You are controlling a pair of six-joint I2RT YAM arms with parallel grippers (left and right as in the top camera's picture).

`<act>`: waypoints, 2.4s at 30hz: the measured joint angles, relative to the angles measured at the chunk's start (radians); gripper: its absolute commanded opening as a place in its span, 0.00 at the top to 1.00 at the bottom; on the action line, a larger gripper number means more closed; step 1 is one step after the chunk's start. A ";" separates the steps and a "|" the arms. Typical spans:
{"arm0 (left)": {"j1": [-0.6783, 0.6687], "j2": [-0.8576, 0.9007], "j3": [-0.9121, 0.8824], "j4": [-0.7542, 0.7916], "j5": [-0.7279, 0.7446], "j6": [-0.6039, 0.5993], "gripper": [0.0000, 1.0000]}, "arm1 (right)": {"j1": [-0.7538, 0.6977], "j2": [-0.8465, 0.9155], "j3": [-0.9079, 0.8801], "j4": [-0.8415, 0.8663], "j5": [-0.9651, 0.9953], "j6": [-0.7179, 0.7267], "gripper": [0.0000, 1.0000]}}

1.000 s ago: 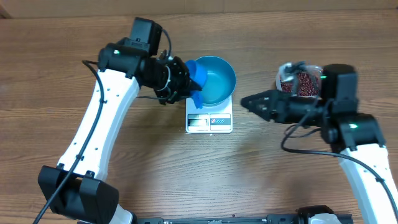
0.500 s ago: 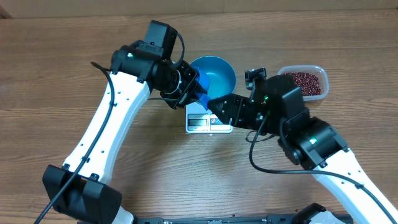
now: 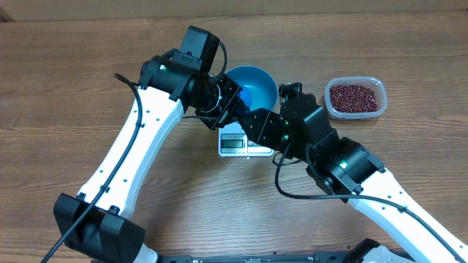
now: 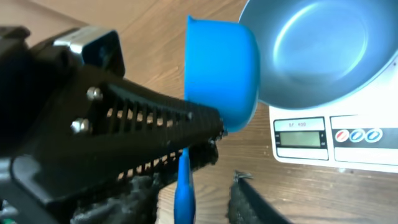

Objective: Scoop item into bowl and weigh 150g on scale
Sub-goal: 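Move the right gripper to the scoop handle beside the left gripper, then close the right gripper on the scoop handle and release the left, then carry the scoop with the right gripper over the bean tub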

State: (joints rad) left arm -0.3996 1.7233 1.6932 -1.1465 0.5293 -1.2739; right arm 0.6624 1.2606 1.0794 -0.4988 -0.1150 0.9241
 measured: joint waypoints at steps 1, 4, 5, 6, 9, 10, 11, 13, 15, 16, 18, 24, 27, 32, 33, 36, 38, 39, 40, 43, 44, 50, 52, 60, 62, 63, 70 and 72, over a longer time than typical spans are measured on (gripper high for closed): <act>0.000 0.000 0.000 0.004 -0.004 -0.002 0.95 | 0.000 0.006 0.000 0.006 0.003 0.007 0.73; 0.000 0.000 0.000 0.013 -0.012 -0.003 0.95 | 0.000 0.018 0.000 0.018 0.009 0.023 0.80; 0.000 0.000 0.000 0.016 -0.014 -0.003 0.95 | 0.000 0.022 0.000 0.019 0.011 0.025 0.82; 0.000 0.000 0.000 0.017 -0.015 -0.003 0.95 | 0.000 0.024 0.000 0.020 0.012 0.026 0.84; 0.000 0.000 0.000 0.018 -0.023 -0.004 0.95 | 0.000 0.025 0.000 0.026 0.014 0.034 0.89; 0.000 0.000 0.000 0.018 -0.026 -0.005 0.94 | 0.001 0.025 0.000 0.027 0.015 0.034 0.90; 0.000 0.000 0.000 0.018 -0.028 -0.006 0.94 | 0.002 0.025 0.000 0.028 0.017 0.034 0.90; -0.003 0.000 0.000 0.019 -0.034 -0.007 0.94 | 0.004 0.025 0.000 0.027 0.028 0.035 0.91; -0.007 0.000 0.000 0.022 -0.041 -0.007 0.94 | 0.007 0.025 0.000 0.027 0.042 0.036 0.91; -0.007 0.000 0.000 0.024 -0.044 -0.007 0.94 | 0.008 0.025 0.000 0.027 0.048 0.037 0.91; -0.007 0.000 0.000 0.026 -0.045 -0.007 0.94 | 0.008 0.025 0.000 0.028 0.060 0.037 0.87; -0.007 0.000 0.000 0.026 -0.052 -0.007 0.94 | 0.008 0.025 0.000 0.027 0.094 0.040 0.80; -0.007 0.000 0.000 0.026 -0.052 -0.007 0.93 | 0.008 0.025 0.000 0.027 0.097 0.039 0.81; -0.007 0.001 0.000 0.026 -0.052 -0.007 0.93 | 0.010 0.025 0.000 0.032 0.097 0.039 0.96; -0.007 0.001 0.000 0.026 -0.052 -0.007 0.93 | 0.011 0.025 0.000 0.035 0.095 0.035 0.96; -0.007 0.001 0.000 0.027 -0.053 -0.007 0.93 | 0.013 0.025 0.001 0.042 0.096 0.032 0.96; -0.007 0.001 0.000 0.029 -0.052 -0.007 0.92 | 0.013 0.025 0.001 0.045 0.097 0.008 0.96; -0.007 0.001 0.000 0.029 -0.052 -0.007 0.92 | 0.013 0.025 0.001 0.045 0.097 0.000 0.96; -0.007 0.001 0.000 0.029 -0.052 -0.007 0.91 | 0.013 0.025 0.001 0.046 0.097 -0.008 0.96; -0.007 0.001 0.000 0.029 -0.056 -0.007 0.87 | 0.013 0.025 0.001 0.046 0.097 -0.031 0.96; -0.007 0.001 0.000 0.029 -0.059 -0.006 0.83 | 0.013 0.025 0.001 0.046 0.097 -0.042 0.96; -0.013 0.001 0.000 0.032 -0.118 0.099 0.57 | 0.010 0.026 0.001 0.031 0.108 -0.141 0.96; -0.011 0.001 0.000 0.039 -0.137 0.177 0.46 | -0.001 0.027 0.006 0.005 0.107 -0.159 0.96; 0.061 0.001 0.000 0.051 -0.172 0.447 0.02 | -0.116 0.027 0.147 -0.224 0.092 -0.247 0.96; 0.080 0.001 0.000 0.051 -0.161 0.511 0.00 | -0.143 0.027 0.193 -0.294 0.086 -0.274 0.96; 0.089 0.001 0.000 0.051 -0.152 0.549 0.00 | -0.160 0.027 0.221 -0.336 0.081 -0.293 0.96; 0.106 0.001 0.000 0.050 -0.102 0.805 0.04 | -0.324 0.086 0.577 -0.737 0.070 -0.427 0.97; 0.105 0.001 0.000 0.044 -0.095 0.863 0.10 | -0.377 0.134 0.718 -0.850 0.071 -0.468 0.96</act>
State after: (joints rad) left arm -0.2947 1.7245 1.6936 -1.1023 0.4343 -0.4114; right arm 0.2852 1.3949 1.7973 -1.3487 -0.0444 0.4557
